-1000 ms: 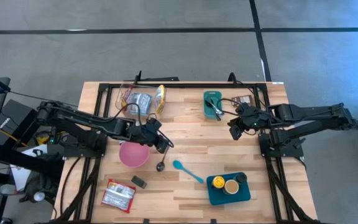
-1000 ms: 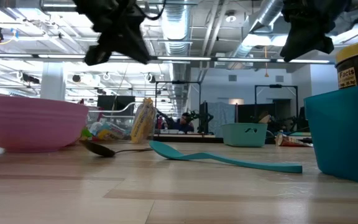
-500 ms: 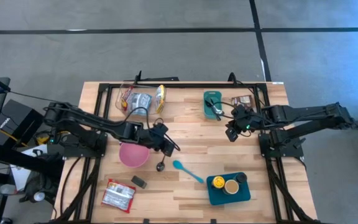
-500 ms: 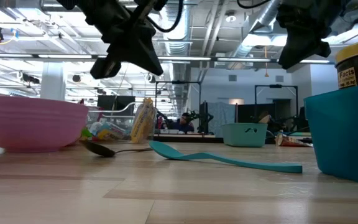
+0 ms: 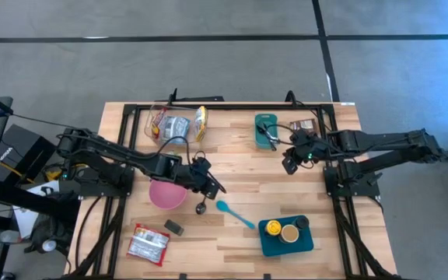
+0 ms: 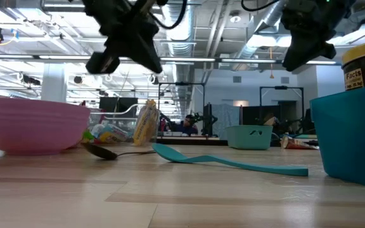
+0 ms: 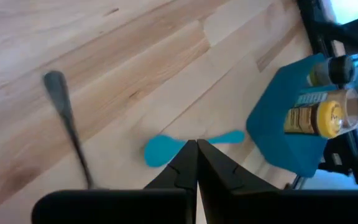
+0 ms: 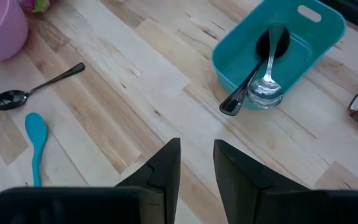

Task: Pick & Place Food Item
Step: Put the black spoon into the green bin

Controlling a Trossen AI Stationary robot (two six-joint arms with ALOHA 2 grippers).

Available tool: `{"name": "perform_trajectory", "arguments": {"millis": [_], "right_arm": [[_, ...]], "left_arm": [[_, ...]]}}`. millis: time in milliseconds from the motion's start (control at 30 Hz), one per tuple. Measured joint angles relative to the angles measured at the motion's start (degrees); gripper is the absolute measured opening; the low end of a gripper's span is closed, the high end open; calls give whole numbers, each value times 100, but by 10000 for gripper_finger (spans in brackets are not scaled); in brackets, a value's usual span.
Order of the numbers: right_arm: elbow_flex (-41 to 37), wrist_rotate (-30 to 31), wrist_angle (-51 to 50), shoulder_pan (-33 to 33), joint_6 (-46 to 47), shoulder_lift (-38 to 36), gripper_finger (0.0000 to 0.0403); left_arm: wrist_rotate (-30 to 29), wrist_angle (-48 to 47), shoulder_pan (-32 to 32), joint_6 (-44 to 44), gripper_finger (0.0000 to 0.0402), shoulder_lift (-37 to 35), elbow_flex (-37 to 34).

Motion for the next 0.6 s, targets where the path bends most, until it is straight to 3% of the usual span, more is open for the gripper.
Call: {"name": "perform_trajectory", "arguments": {"millis": [600], "right_arm": [[4,13,7,-127,-38,2,91]], "left_arm": [[-240,-1720,-100,-437,0,755,1235]]}}
